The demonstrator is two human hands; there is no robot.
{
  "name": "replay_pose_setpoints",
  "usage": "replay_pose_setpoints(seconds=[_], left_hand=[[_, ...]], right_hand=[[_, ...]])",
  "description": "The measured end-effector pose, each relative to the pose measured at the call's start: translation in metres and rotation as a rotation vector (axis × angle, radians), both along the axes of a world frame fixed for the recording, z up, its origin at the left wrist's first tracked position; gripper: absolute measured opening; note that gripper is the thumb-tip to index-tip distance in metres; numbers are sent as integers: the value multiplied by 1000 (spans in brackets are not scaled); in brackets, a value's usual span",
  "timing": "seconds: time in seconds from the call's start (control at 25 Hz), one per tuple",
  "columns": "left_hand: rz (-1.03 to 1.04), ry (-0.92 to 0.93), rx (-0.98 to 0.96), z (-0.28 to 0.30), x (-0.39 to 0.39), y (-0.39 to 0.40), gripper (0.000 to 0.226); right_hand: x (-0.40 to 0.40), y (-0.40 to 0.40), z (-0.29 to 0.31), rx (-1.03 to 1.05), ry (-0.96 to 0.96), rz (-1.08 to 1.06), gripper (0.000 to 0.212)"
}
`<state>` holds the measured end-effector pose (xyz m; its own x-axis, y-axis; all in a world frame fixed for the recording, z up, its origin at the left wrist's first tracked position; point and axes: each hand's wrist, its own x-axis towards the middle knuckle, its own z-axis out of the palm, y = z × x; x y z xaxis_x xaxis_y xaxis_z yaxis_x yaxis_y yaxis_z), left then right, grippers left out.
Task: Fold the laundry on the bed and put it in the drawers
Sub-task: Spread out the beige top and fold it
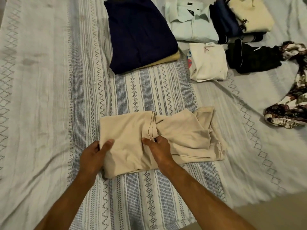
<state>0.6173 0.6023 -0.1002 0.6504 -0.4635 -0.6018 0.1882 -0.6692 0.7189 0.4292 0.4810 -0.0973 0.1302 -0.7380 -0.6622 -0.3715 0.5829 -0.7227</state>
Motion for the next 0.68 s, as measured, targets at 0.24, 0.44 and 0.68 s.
replay_pose_setpoints(seconds=[0.24, 0.44, 0.68], left_hand=[[26, 60, -1, 14, 1, 4, 42], [-63, -107, -175, 84, -34, -40, 27], [-384, -263, -335, 133, -147, -126, 24]], right_hand=[[10, 8, 12, -190, 164, 36, 32], [-15, 6, 22, -804, 294, 356, 40], [-69, -39, 55, 376, -609, -233, 55]])
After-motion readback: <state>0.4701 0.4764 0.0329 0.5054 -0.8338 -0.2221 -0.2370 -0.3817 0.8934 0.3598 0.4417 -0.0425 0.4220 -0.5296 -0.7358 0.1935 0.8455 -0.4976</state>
